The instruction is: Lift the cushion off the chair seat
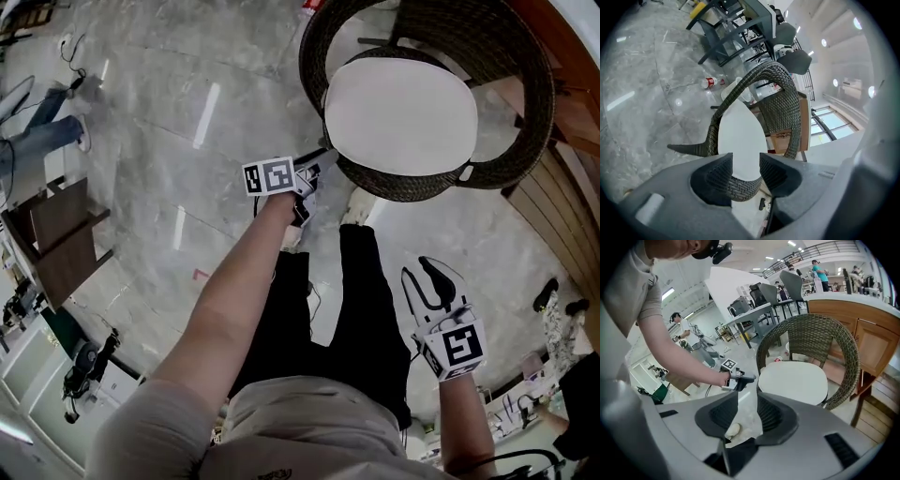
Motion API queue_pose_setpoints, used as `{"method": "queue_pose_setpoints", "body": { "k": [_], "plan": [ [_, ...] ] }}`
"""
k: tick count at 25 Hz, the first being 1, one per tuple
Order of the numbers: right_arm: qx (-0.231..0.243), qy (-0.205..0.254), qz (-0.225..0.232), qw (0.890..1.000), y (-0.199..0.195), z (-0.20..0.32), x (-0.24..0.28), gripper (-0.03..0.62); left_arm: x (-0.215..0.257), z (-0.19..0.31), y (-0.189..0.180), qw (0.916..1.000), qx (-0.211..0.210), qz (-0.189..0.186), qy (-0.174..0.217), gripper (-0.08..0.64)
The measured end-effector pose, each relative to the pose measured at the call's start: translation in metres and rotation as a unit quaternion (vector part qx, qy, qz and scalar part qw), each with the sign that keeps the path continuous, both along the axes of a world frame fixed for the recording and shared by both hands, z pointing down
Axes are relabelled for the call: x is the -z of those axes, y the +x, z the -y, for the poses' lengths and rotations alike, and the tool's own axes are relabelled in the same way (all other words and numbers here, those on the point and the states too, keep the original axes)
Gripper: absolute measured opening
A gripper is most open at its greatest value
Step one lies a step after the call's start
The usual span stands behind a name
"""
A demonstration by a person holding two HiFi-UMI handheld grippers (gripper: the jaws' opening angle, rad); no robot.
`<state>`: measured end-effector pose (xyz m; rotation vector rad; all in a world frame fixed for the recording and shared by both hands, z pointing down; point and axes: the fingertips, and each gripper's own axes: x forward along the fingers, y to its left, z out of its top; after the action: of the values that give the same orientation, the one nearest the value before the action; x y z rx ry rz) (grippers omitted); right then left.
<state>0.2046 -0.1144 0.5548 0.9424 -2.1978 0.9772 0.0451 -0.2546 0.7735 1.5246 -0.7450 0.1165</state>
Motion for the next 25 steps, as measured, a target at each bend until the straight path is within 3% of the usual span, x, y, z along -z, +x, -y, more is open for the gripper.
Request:
{"method": "queue_pose_setpoints", "body": {
  "k": [15,25],
  "plan": [
    [0.009,-0.026,0.013,1.000,-0.006,0.008,-0.034,0.135,-0.054,0.037,-0.005,0.9998,0.016,0.010,0.007,0.189],
    [0.004,-0.034,0.023,0.999,-0.010,0.015,-0.036,0.135,-0.054,0.050,0.009,0.9997,0.011,-0.018,0.011,0.189]
  ]
}}
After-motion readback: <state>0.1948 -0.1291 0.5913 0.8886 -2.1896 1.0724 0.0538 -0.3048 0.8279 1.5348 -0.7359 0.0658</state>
